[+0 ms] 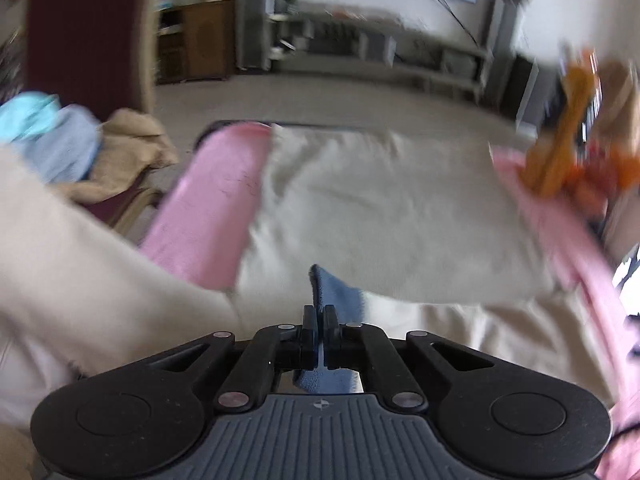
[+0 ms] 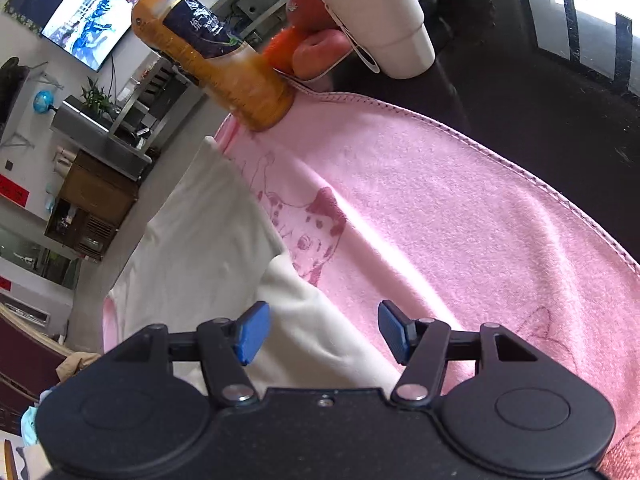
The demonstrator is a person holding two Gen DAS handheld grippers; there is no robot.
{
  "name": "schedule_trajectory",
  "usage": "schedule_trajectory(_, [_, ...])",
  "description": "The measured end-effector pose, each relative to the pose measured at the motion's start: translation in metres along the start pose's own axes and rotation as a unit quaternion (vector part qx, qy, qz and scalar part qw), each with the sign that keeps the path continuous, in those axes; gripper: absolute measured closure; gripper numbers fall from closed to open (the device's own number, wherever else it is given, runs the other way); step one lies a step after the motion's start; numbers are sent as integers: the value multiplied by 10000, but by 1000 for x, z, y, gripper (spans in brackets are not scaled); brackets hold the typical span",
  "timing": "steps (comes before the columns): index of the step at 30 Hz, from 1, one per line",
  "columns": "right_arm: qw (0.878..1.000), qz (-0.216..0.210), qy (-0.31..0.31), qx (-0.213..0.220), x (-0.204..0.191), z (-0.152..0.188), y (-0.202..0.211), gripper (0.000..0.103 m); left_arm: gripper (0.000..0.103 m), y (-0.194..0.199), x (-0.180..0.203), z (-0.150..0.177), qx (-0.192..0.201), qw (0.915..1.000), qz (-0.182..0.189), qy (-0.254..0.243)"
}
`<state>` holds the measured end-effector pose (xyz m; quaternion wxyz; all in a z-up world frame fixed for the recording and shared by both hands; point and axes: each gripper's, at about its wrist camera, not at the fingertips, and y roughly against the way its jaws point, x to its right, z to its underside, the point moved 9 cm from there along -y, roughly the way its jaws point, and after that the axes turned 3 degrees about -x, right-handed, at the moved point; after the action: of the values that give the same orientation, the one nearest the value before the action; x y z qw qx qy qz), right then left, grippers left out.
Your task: Fold clothes
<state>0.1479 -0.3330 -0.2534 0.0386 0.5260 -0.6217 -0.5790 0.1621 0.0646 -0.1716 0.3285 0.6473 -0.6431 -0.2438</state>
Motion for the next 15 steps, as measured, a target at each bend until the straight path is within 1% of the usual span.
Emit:
schedule_trajectory(2, [9999, 73, 102, -6, 0, 2, 0, 44, 102, 5, -10, 2, -9, 9999, -63, 138])
schedule_trajectory(3, [9998, 93, 154, -9, -1, 2, 0, 44, 102, 2, -14, 5, -81, 9997, -153, 146])
schedule_trajectory(5, [9997, 27, 236, -43, -6, 4, -2, 44, 102, -13, -19, 10, -341, 9983, -458, 77])
schedule_trajectory(6, [9995, -30, 313, -52, -11, 5, -3, 47, 102, -20, -21, 14, -473, 9967, -660, 21])
schedule_trajectory(7, [9991, -57, 425, -31, -16, 7, -3, 50, 103, -26, -24, 18, -605, 9944, -861, -35])
schedule_trajectory(9, [9967, -7, 802, 109, -28, 9, -3, 72, 103, -31, -29, 22, -719, 9914, -1094, -97])
schedule_trajectory(11, [9931, 86, 1148, 223, -38, 10, -3, 73, 103, -33, -34, 25, -781, 9887, -1268, -142])
schedule_trajectory(14, [9906, 74, 1364, 93, -46, 17, -8, 73, 103, -36, -41, 30, -873, 9842, -1529, -208])
schedule_trajectory(15, [9907, 66, 1360, 25, -46, 19, -10, 73, 103, -36, -42, 30, -879, 9840, -1538, -200])
